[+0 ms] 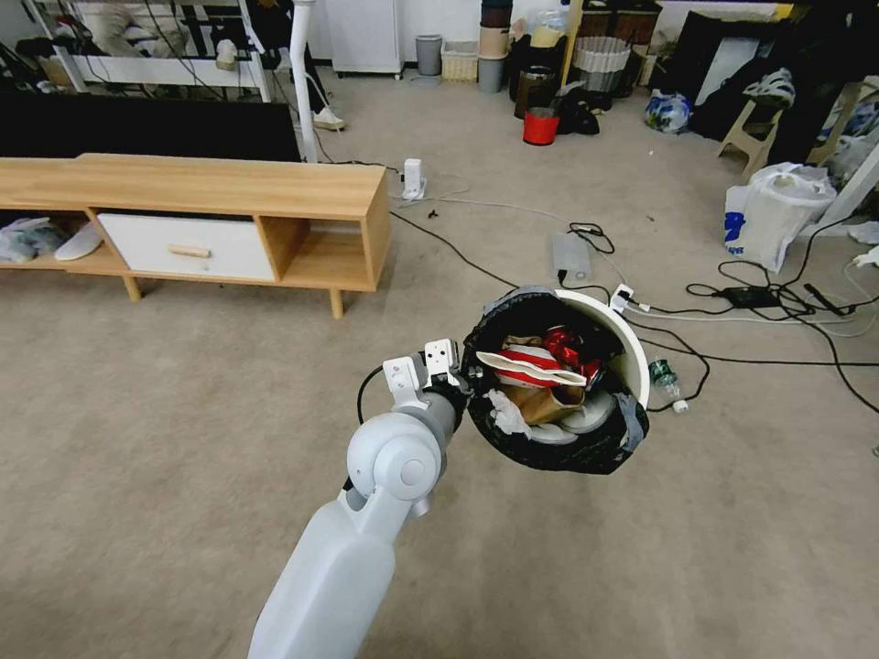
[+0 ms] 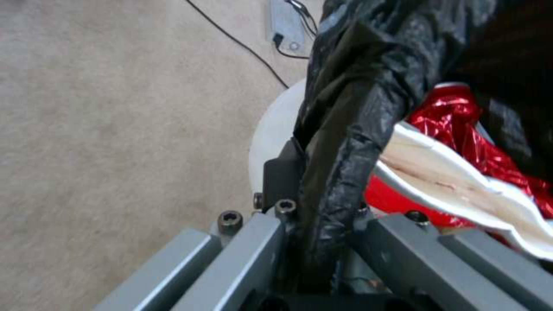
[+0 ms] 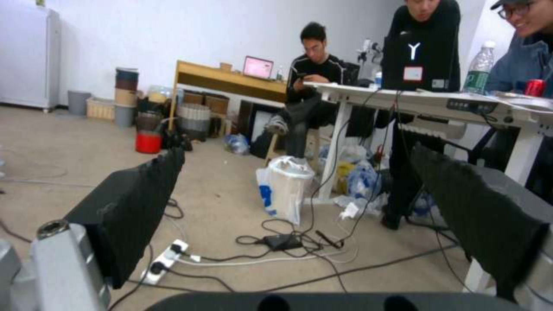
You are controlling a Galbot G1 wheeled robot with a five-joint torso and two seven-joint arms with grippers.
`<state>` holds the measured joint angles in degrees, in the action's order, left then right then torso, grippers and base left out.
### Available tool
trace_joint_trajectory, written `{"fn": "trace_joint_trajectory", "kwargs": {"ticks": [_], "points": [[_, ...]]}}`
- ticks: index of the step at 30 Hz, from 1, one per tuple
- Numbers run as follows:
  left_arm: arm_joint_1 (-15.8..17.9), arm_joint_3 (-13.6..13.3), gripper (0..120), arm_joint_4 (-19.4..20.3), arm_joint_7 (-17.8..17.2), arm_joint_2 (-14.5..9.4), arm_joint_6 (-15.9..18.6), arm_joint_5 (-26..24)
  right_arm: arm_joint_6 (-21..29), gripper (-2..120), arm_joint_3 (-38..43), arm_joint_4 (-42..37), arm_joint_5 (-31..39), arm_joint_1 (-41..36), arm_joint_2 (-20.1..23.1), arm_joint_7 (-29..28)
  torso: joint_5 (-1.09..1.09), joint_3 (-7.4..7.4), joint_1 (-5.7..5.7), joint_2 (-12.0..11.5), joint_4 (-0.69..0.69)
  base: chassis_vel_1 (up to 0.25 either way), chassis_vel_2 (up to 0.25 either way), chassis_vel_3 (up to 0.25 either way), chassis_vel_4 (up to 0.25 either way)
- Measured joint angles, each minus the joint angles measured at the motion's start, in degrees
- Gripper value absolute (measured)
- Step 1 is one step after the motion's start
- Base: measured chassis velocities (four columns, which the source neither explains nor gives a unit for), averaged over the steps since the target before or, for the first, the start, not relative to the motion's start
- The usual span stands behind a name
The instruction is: Pick up the trash bin and place the garbage on the floor into it.
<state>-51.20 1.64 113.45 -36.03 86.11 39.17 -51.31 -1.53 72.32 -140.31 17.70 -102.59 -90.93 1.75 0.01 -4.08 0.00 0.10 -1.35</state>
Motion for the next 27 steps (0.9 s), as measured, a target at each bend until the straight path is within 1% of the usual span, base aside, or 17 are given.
{"fn": "trace_joint_trajectory", "kwargs": {"ticks": [7, 17, 22, 27], "points": [[0.0, 0.2, 0, -0.3, 0.1, 0.3, 0.0, 0.2, 0.0, 100, 0.1, 0.2, 0.3, 0.0, 0.4, -0.1, -0.01, 0.00, 0.00, 0.0, 0.00, -0.260, 0.037, 0.272, -0.024], [0.0, 0.4, 0, -0.4, 0.1, 0.6, 0.0, 0.2, -0.1, 100, 0.0, 0.7, 0.4, 0.1, 0.8, 0.0, 0.00, -0.01, 0.01, 0.0, 0.00, -0.295, 0.026, 0.289, -0.033], [-0.1, 0.5, 0, -0.4, 0.1, 0.7, 0.0, 0.2, -0.2, 100, 0.0, 0.7, 0.3, 0.1, 0.8, 0.2, 0.00, 0.00, 0.01, 0.0, -0.01, -0.258, 0.046, 0.266, -0.072], [-0.2, 0.5, 0, -0.3, 0.1, 0.7, 0.0, 0.2, -0.2, 100, -0.1, 0.7, 0.1, 0.0, 0.8, 0.3, -0.01, 0.00, 0.00, 0.0, 0.00, -0.202, 0.110, 0.199, -0.113]]}}
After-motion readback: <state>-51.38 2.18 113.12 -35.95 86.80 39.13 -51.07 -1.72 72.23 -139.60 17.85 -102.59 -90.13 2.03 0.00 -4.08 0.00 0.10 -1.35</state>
